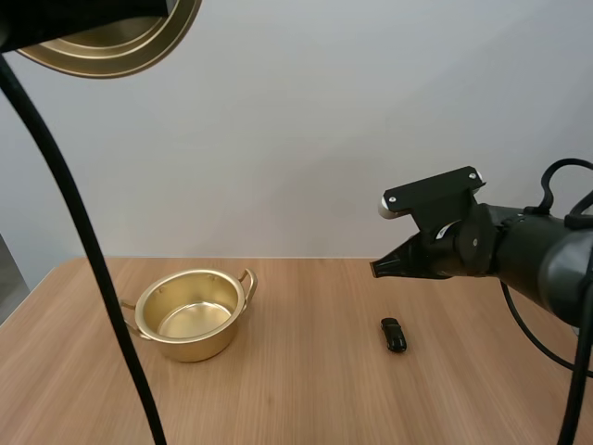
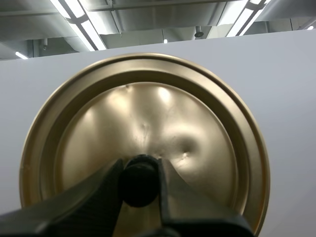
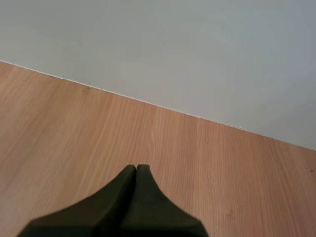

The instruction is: Open the pot, put the car inside, and close it

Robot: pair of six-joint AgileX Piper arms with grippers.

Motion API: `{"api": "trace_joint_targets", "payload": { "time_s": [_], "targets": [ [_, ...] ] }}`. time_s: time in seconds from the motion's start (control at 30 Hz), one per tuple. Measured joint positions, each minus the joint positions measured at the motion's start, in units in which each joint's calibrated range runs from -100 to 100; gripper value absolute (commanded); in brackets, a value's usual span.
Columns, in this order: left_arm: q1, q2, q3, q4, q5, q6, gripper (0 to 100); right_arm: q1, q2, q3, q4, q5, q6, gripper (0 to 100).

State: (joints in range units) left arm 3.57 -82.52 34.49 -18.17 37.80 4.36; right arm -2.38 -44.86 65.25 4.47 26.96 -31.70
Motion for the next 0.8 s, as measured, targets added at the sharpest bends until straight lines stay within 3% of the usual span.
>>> {"api": "trace_joint_targets", "payload": {
  "time_s": [0.43,0.5,0.7,0.8],
  "targets": [
    [0.0,0.67,0.0,0.09,-13.32,-2.19,0,0.0,10.33,-2.1,-0.08,2.75,-1.42,0],
    [0.0,1.18,-0.13,0.09,-15.86,-1.87,0,0.0,11.93,-2.1,-0.08,2.75,-2.15,12],
    [0.0,1.86,-1.1,0.09,-16.56,-1.37,0,0.0,14.79,-2.42,-0.08,2.04,-2.34,71],
    [0.0,2.29,-1.1,0.09,-16.56,-1.29,0,0.0,15.55,-3.34,0.9,2.28,-2.21,87]
  ]
}}
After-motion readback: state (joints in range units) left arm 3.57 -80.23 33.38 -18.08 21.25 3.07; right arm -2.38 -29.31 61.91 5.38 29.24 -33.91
